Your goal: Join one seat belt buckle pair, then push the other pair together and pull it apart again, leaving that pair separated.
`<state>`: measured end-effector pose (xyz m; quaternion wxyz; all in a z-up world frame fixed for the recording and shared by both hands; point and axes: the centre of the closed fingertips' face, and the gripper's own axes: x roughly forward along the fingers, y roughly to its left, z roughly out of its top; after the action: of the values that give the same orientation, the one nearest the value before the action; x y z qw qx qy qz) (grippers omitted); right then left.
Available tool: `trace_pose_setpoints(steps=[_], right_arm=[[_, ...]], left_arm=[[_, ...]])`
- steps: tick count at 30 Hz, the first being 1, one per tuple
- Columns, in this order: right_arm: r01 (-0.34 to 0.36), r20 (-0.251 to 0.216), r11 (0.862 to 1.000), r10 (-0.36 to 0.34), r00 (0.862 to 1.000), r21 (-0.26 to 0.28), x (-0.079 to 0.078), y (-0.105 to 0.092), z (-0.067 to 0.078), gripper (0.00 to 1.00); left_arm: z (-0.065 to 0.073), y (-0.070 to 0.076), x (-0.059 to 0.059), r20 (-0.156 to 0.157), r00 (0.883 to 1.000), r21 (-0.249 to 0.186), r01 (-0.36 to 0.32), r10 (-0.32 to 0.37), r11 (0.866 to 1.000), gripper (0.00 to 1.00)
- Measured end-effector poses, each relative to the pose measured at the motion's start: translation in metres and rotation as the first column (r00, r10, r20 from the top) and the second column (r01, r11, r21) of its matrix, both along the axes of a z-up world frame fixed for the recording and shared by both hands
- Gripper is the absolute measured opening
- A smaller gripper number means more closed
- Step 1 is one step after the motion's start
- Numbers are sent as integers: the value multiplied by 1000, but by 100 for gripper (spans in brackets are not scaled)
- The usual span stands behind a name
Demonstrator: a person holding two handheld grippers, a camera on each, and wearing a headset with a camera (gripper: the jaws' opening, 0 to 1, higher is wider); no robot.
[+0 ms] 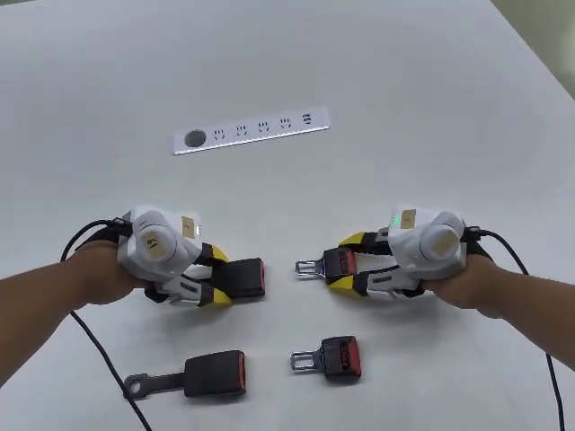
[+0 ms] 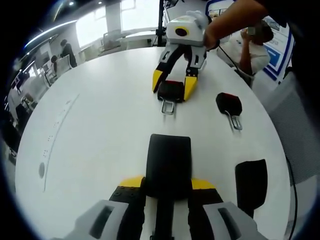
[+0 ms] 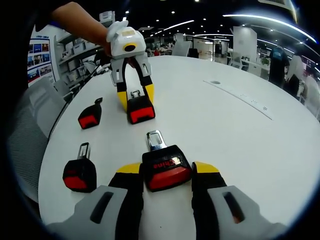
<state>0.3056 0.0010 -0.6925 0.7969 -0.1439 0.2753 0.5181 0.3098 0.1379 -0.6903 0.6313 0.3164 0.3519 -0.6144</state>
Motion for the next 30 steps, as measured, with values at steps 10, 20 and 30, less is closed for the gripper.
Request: trace_pose_setpoints(steps=[10,20,30], right_arm=[[-11,15,1000,11,1000,-11,4,20,-1,35],[-24,9,999,25,1000,-22,0,30,-3,35],[-62,7,997,62,998,-36,-3,48,-5,35]], left_arm=[[2,-2,-3,0,1000,-1,1,-1,1000,33],[1,1,-2,0,1000,10,14,-14,1000,33],[-1,2,-2,-1,1000,20,22,-22,1000,33]])
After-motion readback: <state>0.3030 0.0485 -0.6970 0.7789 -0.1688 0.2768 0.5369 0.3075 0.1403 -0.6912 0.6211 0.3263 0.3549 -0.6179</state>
